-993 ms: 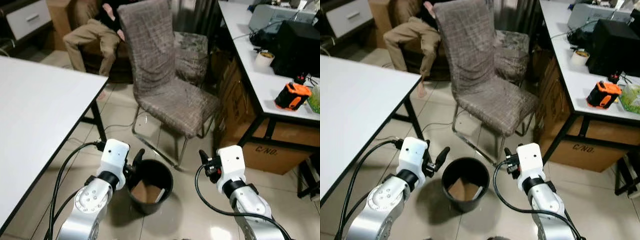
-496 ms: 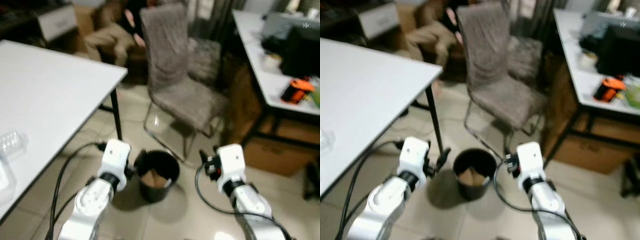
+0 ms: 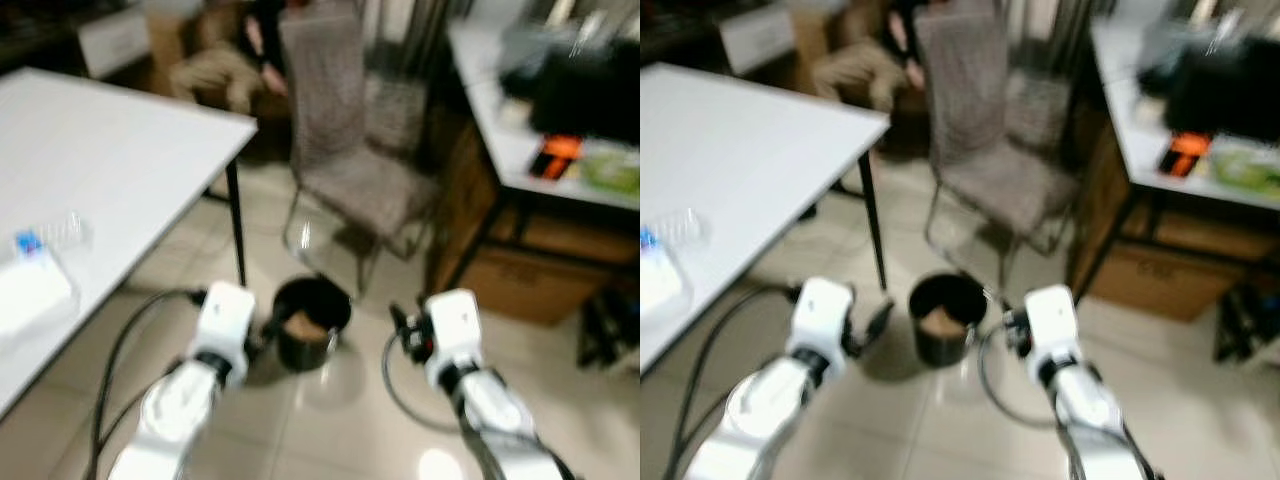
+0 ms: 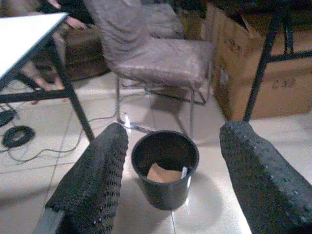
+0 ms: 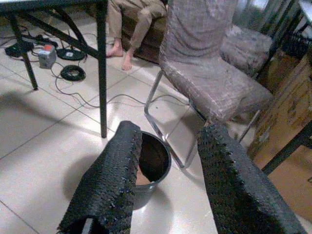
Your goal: Picking trash to rubbish bin
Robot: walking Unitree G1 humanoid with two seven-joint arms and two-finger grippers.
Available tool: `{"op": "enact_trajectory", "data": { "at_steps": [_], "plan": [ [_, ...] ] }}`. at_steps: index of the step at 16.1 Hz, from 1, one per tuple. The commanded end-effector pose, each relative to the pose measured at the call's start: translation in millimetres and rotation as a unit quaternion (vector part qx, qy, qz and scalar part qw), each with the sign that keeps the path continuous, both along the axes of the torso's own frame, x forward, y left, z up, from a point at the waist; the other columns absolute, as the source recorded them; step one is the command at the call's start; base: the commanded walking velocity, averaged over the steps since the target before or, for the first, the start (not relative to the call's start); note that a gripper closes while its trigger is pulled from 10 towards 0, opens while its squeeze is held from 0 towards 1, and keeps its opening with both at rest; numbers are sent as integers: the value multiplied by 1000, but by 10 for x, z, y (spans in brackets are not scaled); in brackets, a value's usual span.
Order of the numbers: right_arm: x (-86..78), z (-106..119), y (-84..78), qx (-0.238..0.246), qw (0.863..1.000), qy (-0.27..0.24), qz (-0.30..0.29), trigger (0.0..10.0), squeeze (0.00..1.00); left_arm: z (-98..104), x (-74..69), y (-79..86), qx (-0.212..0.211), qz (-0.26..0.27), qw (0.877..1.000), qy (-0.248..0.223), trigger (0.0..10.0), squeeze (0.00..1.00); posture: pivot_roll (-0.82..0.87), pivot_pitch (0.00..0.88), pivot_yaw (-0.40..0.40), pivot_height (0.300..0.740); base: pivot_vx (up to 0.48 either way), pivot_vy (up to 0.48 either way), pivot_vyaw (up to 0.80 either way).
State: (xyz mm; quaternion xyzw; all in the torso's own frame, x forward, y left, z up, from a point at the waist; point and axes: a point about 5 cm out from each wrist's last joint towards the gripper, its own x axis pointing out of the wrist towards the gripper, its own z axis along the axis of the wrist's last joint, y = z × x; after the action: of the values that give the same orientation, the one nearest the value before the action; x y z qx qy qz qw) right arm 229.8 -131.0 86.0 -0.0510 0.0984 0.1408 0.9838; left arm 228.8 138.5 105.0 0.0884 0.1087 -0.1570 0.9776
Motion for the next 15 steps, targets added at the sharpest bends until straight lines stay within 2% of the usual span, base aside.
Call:
{"op": "enact_trajectory", "data": {
  "at_steps": [1, 15],
  "plan": [
    [17, 24, -53, -3, 1000, -4, -7, 10000, 0, 17, -4, -18, 0, 3, 1000, -3, 10000, 0, -104, 6, -70, 740, -274, 0, 0],
    [74, 44, 13, -9, 1000, -14, 16, 10000, 0, 24, -44, 50, 2, 24, 1000, -4, 10000, 0, -85, 2, -92, 740, -273, 0, 0]
  ]
}}
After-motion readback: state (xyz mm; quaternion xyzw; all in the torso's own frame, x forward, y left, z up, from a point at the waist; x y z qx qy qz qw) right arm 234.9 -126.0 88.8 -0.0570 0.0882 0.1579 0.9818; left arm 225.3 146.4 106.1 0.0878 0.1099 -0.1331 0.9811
